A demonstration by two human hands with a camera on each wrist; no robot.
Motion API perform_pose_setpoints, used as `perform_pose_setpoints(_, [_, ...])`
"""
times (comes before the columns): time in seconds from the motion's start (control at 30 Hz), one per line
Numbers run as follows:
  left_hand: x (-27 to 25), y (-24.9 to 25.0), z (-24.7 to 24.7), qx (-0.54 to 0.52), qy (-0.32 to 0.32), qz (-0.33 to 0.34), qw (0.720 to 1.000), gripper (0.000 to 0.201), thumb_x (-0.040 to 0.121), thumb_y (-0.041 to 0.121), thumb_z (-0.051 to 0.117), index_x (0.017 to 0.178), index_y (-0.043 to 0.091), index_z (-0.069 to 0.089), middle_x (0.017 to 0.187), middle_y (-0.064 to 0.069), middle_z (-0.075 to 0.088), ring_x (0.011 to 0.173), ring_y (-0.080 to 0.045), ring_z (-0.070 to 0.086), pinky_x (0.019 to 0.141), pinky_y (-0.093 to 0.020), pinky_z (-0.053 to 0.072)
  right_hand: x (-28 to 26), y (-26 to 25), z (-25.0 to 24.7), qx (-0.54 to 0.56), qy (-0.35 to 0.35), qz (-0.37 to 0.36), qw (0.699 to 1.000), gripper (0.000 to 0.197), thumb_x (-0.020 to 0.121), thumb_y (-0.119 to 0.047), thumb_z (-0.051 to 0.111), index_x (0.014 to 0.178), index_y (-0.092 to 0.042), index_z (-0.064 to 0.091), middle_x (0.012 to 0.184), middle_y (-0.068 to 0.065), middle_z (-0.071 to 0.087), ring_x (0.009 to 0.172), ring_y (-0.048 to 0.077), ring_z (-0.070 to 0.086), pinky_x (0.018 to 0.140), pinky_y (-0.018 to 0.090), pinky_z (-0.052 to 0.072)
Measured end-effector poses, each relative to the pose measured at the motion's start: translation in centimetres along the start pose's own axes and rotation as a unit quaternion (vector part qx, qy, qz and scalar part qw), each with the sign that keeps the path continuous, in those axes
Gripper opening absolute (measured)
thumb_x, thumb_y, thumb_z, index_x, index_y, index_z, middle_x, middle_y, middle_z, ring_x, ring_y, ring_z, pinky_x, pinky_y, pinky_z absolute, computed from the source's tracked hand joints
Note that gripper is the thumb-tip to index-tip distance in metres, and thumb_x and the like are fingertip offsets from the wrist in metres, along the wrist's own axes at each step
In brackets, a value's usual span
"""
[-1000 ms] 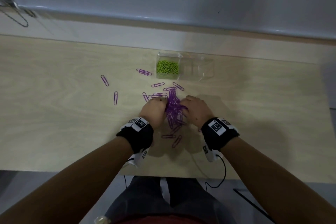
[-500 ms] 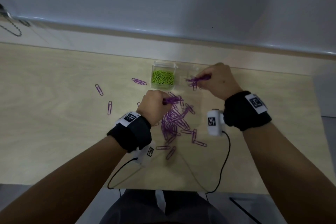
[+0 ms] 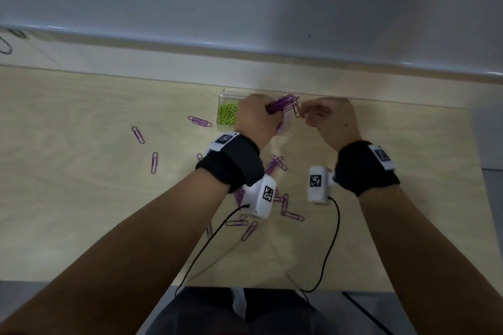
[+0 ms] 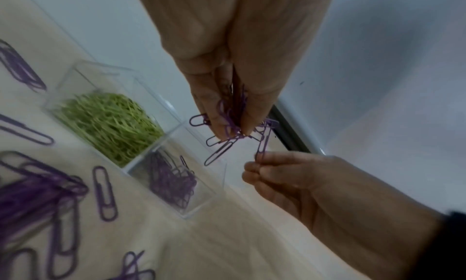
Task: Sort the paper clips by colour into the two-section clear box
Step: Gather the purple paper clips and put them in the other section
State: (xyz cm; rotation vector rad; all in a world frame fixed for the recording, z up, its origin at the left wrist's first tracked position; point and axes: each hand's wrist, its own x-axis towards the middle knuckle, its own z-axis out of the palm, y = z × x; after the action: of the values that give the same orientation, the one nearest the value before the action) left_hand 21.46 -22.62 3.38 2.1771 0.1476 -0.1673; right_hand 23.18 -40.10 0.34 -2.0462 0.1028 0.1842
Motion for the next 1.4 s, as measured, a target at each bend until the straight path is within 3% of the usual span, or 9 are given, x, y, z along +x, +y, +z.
perform_pose_setpoints(0.23, [2.3, -0.1, 2.8, 0.131, -0.015, -0.046, 0.99, 0.018, 0.084, 0.017, 0.059, 0.094, 0.004, 0.065, 0.096, -0.014, 0.068, 0.091, -0.03, 0.064, 0.077, -0.032, 0.051, -5.3, 4.0, 0.6, -0.024, -0.005, 0.035, 0.999, 0.026, 0.081, 0.008, 0.058, 0.089, -0.014, 0.071, 0.082, 0.01, 0.071, 0.079, 0.024, 0.068, 0.076, 0.033, 0.054])
perform_pose_setpoints(0.37, [2.5, 0.1, 3.3, 0.214, -0.074, -0.049, 0.973, 0.027, 0.087, 0.02, 0.059, 0.105, 0.002, 0.057, 0.111, -0.016, 0.063, 0.103, -0.031, 0.06, 0.084, -0.034, 0.049, -7.4, 4.8, 2.1, -0.118, -0.053, 0.003, 0.992, 0.018, 0.084, -0.001, 0.061, 0.097, -0.008, 0.073, 0.096, 0.008, 0.073, 0.083, 0.016, 0.067, 0.073, 0.009, 0.047])
perform_pose_setpoints(0.47, [2.5, 0.2, 2.8, 0.229, -0.091, -0.028, 0.969, 0.026, 0.087, 0.02, 0.058, 0.105, 0.001, 0.057, 0.109, -0.015, 0.063, 0.101, -0.03, 0.06, 0.08, -0.032, 0.049, -8.0, 5.2, 3.4, -0.209, -0.089, -0.078, 0.971, 0.024, 0.083, -0.007, 0.053, 0.101, -0.006, 0.069, 0.103, 0.014, 0.068, 0.092, 0.028, 0.065, 0.082, 0.022, 0.045])
perform_pose_setpoints(0.7, [1.6, -8.6, -5.9, 0.158, 0.183, 0.016, 0.97, 0.019, 0.085, 0.023, 0.05, 0.088, 0.013, 0.067, 0.089, -0.014, 0.068, 0.081, -0.033, 0.063, 0.069, -0.038, 0.053, -8.2, 4.1, 7.4, -0.322, -0.141, -0.042, 0.935, 0.051, 0.082, -0.024, 0.065, 0.129, -0.01, 0.05, 0.127, 0.011, 0.041, 0.112, 0.03, 0.036, 0.092, 0.037, 0.041])
perform_pose_setpoints(0.83, [1.0, -17.6, -10.0, 0.327, 0.024, -0.102, 0.939, 0.05, 0.09, 0.035, 0.047, 0.137, 0.024, 0.036, 0.147, -0.015, 0.028, 0.131, -0.04, 0.027, 0.101, -0.054, 0.035, -9.3, 3.9, 9.4, -0.338, -0.156, -0.085, 0.924, 0.042, 0.082, -0.017, 0.062, 0.122, -0.006, 0.054, 0.122, 0.012, 0.043, 0.109, 0.031, 0.038, 0.089, 0.042, 0.046])
perform_pose_setpoints(0.97, [-1.0, -20.6, -8.5, 0.358, -0.091, -0.053, 0.928, 0.057, 0.093, 0.047, 0.033, 0.146, 0.038, 0.013, 0.158, -0.005, 0.0, 0.141, -0.043, -0.003, 0.111, -0.059, 0.009, -10.2, 3.8, 9.8, -0.315, -0.202, -0.114, 0.92, 0.032, 0.082, -0.002, 0.056, 0.113, -0.006, 0.061, 0.115, 0.009, 0.048, 0.104, 0.03, 0.042, 0.085, 0.044, 0.049])
perform_pose_setpoints(1.23, [-6.7, -19.3, -6.2, 0.116, -0.109, 0.125, 0.979, 0.044, 0.095, 0.026, 0.036, 0.137, 0.018, 0.045, 0.153, -0.005, 0.027, 0.142, -0.018, 0.022, 0.115, -0.03, 0.021, -6.7, 1.3, 11.0, -0.287, -0.223, -0.099, 0.926, 0.06, 0.085, -0.004, 0.046, 0.144, -0.012, 0.036, 0.154, 0.004, 0.027, 0.141, 0.018, 0.024, 0.115, 0.031, 0.027])
perform_pose_setpoints(1.33, [-4.7, -19.5, -7.0, 0.126, -0.039, 0.121, 0.984, 0.04, 0.095, 0.012, 0.04, 0.135, 0.012, 0.047, 0.144, -0.01, 0.042, 0.126, -0.022, 0.047, 0.108, -0.036, 0.038, -7.4, 1.1, 12.6, -0.336, -0.251, -0.159, 0.894, 0.057, 0.085, -0.01, 0.051, 0.141, -0.01, 0.04, 0.153, 0.007, 0.028, 0.141, 0.023, 0.025, 0.112, 0.039, 0.031])
perform_pose_setpoints(1.4, [-2.4, -19.7, -6.9, 0.194, -0.068, 0.135, 0.969, 0.046, 0.095, 0.014, 0.037, 0.141, 0.009, 0.036, 0.149, -0.013, 0.032, 0.135, -0.03, 0.034, 0.111, -0.043, 0.032, -8.2, 1.4, 12.7, -0.345, -0.276, -0.173, 0.88, 0.058, 0.081, -0.007, 0.053, 0.138, -0.008, 0.044, 0.151, 0.008, 0.032, 0.141, 0.024, 0.027, 0.11, 0.042, 0.034])
